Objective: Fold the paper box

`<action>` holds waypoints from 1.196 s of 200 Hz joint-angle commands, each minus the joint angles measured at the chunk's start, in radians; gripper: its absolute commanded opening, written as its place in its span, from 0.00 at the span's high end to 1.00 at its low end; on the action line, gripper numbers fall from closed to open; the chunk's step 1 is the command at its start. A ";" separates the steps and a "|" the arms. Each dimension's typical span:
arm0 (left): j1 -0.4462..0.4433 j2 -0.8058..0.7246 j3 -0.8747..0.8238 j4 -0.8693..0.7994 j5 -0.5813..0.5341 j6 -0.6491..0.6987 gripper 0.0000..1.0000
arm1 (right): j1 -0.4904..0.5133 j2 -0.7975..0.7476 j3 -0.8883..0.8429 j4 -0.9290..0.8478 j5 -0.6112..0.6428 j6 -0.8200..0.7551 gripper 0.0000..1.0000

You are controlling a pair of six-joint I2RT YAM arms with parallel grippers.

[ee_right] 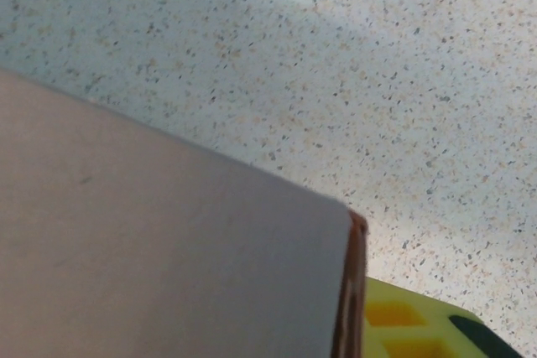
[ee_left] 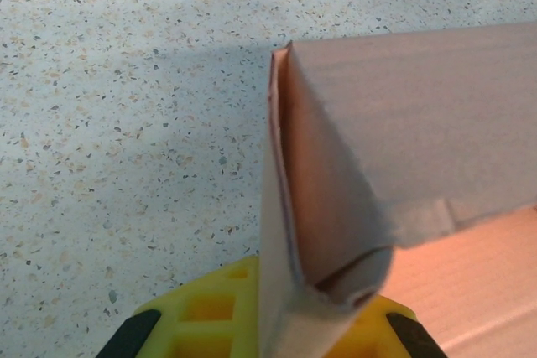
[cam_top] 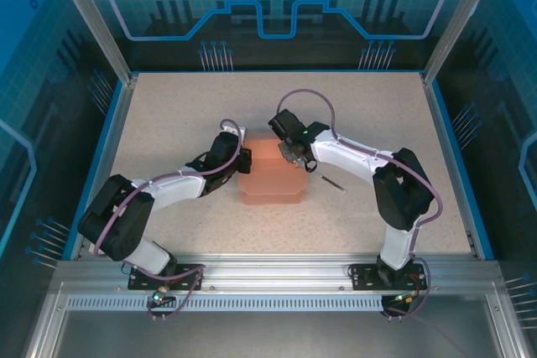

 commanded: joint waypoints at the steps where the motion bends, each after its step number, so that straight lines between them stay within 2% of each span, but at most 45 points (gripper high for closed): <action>1: 0.005 0.002 0.039 -0.006 -0.008 0.005 0.99 | -0.019 -0.057 -0.030 0.004 -0.067 -0.014 0.63; 58: 0.004 0.008 0.043 -0.008 -0.010 0.007 0.99 | -0.021 -0.102 -0.063 0.038 -0.174 -0.019 0.49; 87: 0.005 0.007 0.041 -0.016 -0.010 0.008 0.99 | -0.026 -0.129 -0.067 0.059 -0.231 -0.026 0.37; 135: 0.006 -0.001 0.044 -0.061 -0.027 0.028 0.99 | -0.035 -0.215 -0.071 0.087 -0.316 -0.054 0.28; 161: 0.012 0.000 0.074 -0.154 -0.008 0.043 0.99 | -0.052 -0.296 -0.079 0.101 -0.361 -0.075 0.27; 182: 0.023 0.027 0.126 -0.270 0.047 0.055 0.98 | -0.076 -0.340 -0.084 0.104 -0.345 -0.092 0.26; 210: 0.036 0.058 0.199 -0.434 0.126 0.082 0.98 | -0.118 -0.345 -0.100 0.102 -0.328 -0.100 0.26; 239: 0.048 0.089 0.283 -0.612 0.177 0.123 0.98 | -0.152 -0.335 -0.143 0.135 -0.369 -0.093 0.26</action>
